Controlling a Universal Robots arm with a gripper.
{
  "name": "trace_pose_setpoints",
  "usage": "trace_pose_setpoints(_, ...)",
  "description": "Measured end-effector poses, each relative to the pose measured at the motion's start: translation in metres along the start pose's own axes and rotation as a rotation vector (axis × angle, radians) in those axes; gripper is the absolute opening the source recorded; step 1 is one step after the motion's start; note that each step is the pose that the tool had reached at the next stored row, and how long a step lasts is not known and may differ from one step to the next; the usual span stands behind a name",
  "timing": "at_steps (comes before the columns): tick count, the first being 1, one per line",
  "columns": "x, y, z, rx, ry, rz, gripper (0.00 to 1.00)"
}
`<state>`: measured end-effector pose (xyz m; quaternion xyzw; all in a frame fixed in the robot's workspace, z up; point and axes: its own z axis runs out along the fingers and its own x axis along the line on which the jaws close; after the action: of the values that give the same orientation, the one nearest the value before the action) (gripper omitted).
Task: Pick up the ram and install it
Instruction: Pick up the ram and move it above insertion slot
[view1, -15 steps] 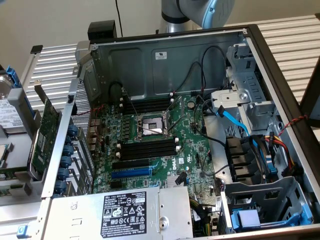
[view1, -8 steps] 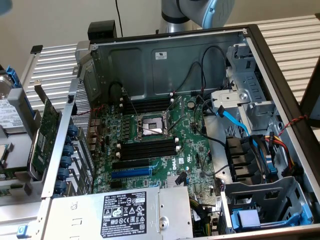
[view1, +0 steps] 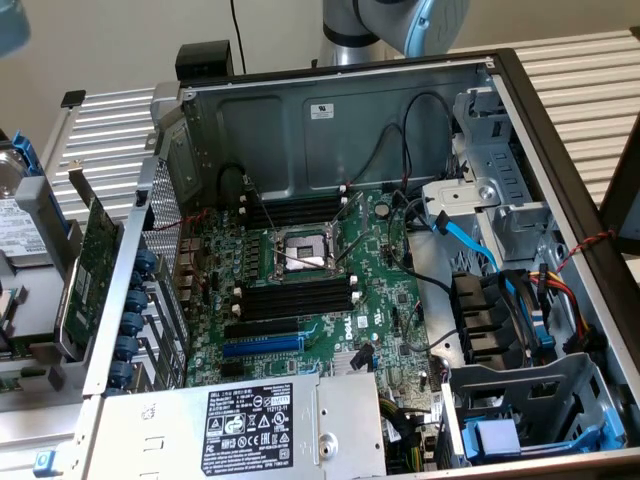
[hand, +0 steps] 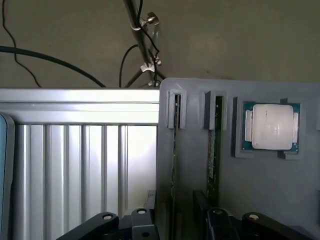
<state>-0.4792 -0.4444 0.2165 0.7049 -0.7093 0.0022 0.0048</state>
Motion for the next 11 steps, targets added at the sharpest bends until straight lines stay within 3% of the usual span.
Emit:
trace_pose_setpoints(7,0.0,0.0002,0.0127,-0.0005,-0.0004,0.002,0.42)
trace_pose_setpoints(11,0.0,0.001,0.0151,-0.0014,-0.0003,0.003,0.42)
